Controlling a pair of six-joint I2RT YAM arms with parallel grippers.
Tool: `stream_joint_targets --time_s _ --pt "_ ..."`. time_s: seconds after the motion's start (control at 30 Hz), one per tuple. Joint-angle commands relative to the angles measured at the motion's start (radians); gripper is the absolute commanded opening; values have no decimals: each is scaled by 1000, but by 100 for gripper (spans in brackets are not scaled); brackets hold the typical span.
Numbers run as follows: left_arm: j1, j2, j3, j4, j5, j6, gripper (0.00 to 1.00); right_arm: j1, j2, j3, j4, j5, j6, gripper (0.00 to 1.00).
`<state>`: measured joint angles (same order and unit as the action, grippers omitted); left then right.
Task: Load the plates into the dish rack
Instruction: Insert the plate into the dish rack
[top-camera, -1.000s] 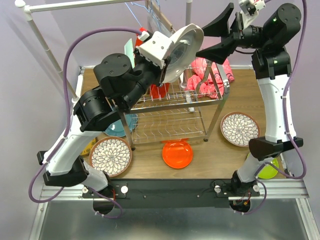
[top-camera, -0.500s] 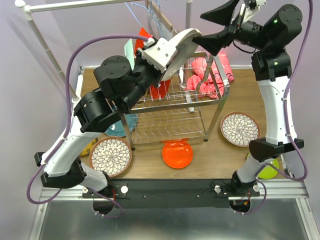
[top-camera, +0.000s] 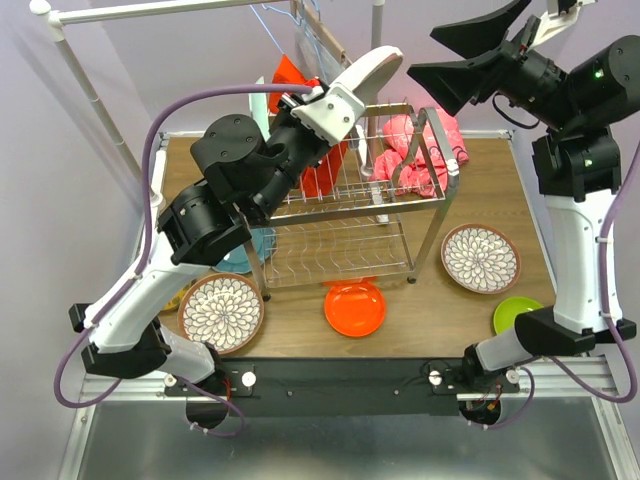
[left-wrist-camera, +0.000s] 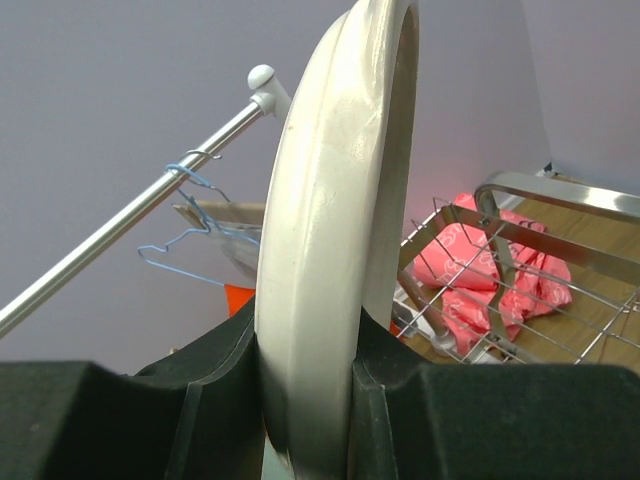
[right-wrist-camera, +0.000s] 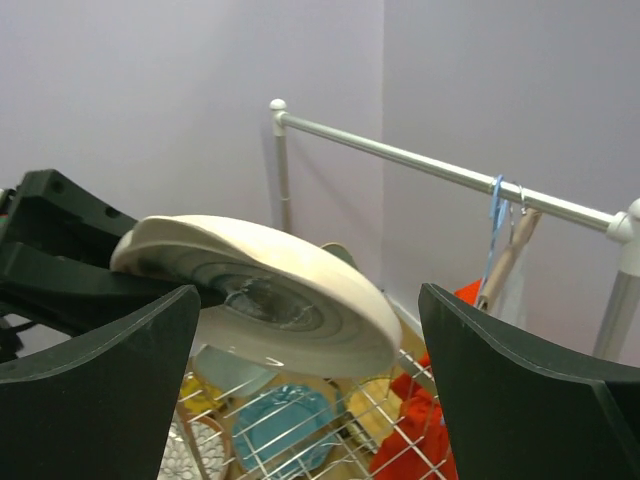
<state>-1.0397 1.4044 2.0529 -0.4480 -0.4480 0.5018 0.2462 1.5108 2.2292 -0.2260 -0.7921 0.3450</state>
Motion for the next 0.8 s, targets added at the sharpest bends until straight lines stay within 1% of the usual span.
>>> stream_joint_targets --time_s 0.0,0.1,0.17,0.27,0.3,0.4,0.53,0.6,0.67,0.77 --pt "-3 -42 15 207 -50 84 0 -2 -21 -29 8 16 147 99" --pt "-8 -45 22 221 -78 80 0 -1 -32 -52 8 19 205 98" --pt "-17 -44 30 224 -110 55 0 -1 -49 -81 8 48 248 98" --pt "-42 -51 18 242 -233 11 0 -2 -69 -152 7 99 282 97" --pt "-54 -56 -3 252 -297 -12 0 -1 -80 -164 7 112 290 97" --pt "-71 -71 -34 276 -365 -52 0 -4 -75 -187 7 166 322 97" --pt "-72 -94 -56 285 -368 -121 0 -1 -17 -143 8 122 380 96" --pt "-72 -102 -56 292 -376 -150 0 -2 9 -132 8 77 411 92" --pt "-72 -104 -48 289 -388 -193 0 1 29 -141 10 41 413 90" --pt "-72 -104 -48 278 -415 -247 0 7 25 -166 8 21 361 89"
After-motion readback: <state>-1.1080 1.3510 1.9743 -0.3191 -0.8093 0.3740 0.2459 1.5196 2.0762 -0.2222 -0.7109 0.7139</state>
